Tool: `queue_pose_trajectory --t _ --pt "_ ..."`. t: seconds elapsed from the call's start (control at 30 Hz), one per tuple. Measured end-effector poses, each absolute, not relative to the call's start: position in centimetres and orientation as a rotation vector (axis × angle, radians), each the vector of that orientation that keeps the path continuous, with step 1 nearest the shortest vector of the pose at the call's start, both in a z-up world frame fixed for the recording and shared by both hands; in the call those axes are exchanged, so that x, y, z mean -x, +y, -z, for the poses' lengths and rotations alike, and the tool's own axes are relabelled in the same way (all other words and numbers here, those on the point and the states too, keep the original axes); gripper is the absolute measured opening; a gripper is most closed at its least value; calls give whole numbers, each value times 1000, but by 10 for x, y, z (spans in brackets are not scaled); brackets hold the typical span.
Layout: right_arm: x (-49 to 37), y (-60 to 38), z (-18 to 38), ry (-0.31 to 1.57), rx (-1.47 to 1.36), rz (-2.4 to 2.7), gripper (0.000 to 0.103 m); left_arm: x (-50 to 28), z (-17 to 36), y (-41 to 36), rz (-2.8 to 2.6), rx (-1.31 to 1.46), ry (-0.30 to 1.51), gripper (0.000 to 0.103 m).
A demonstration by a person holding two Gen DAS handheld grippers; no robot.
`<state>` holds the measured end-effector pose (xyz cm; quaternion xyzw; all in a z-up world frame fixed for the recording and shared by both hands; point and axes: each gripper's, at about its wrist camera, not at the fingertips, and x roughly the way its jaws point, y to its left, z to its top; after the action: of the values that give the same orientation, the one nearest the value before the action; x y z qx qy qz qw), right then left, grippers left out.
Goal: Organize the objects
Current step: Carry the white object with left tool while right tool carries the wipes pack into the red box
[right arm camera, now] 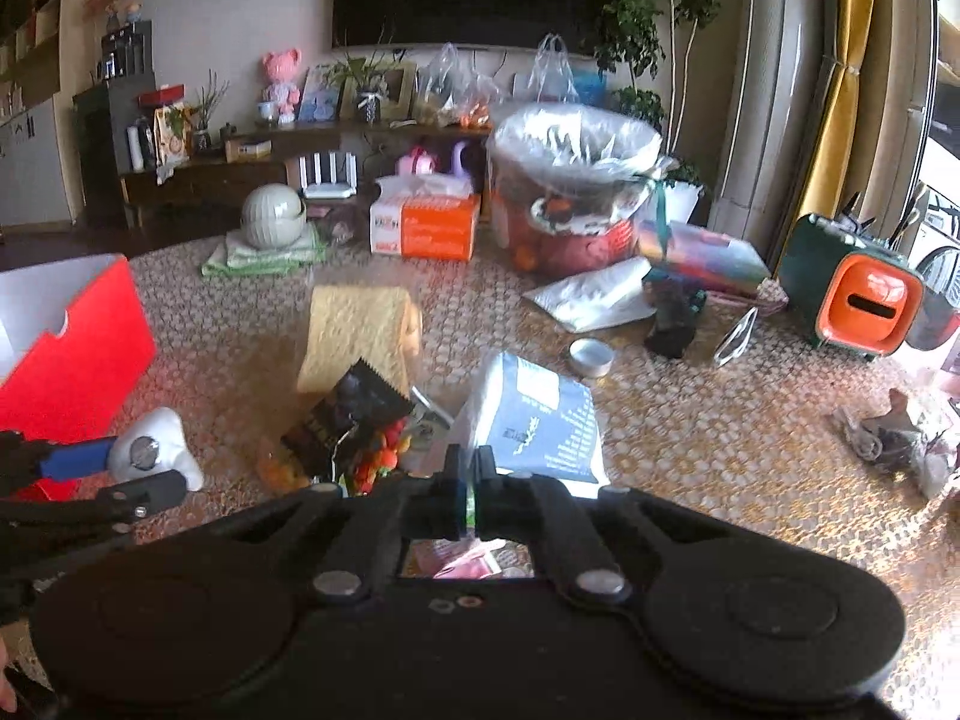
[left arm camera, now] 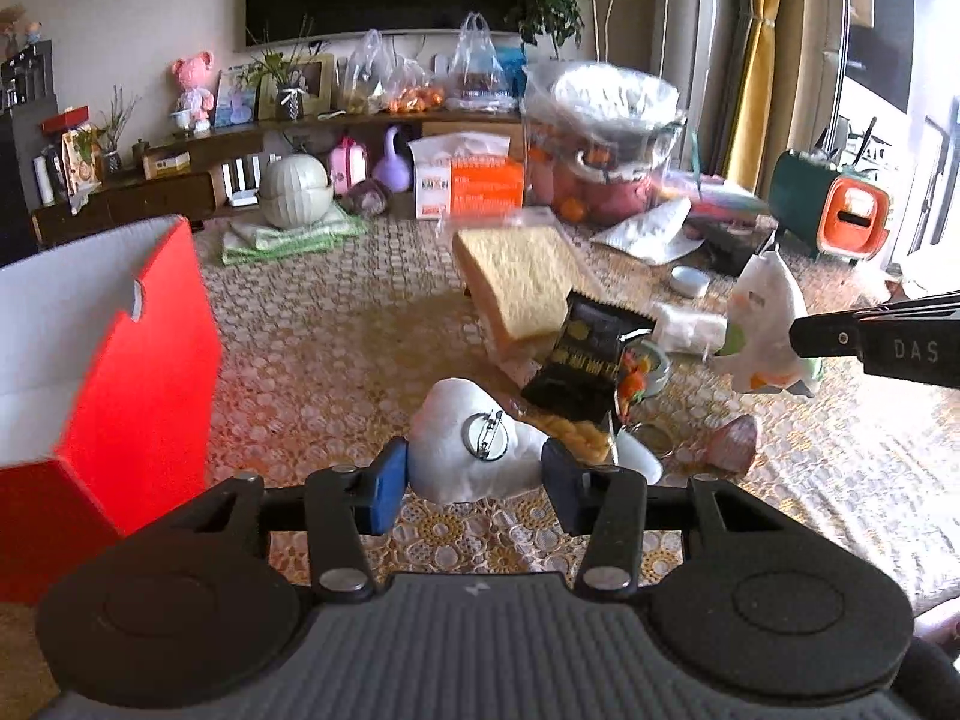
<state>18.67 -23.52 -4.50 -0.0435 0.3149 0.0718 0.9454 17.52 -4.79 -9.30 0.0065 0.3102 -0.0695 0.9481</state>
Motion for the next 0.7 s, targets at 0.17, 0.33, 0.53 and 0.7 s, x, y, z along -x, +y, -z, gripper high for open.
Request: queue_pose_trajectory --t 0.17,0.33,0.53,0.7 --pt "-174 -240 24 626 55 -183 1 -161 71 -40 150 3 617 47" --pt "-161 -223 3 584 85 -267 1 -146 47 -32 158 12 602 47" --pt "-154 -195 -21 557 138 -385 1 -132 23 -14 155 19 590 47" --pt "-153 -166 -39 529 163 -467 2 -126 5 11 135 35 576 47"
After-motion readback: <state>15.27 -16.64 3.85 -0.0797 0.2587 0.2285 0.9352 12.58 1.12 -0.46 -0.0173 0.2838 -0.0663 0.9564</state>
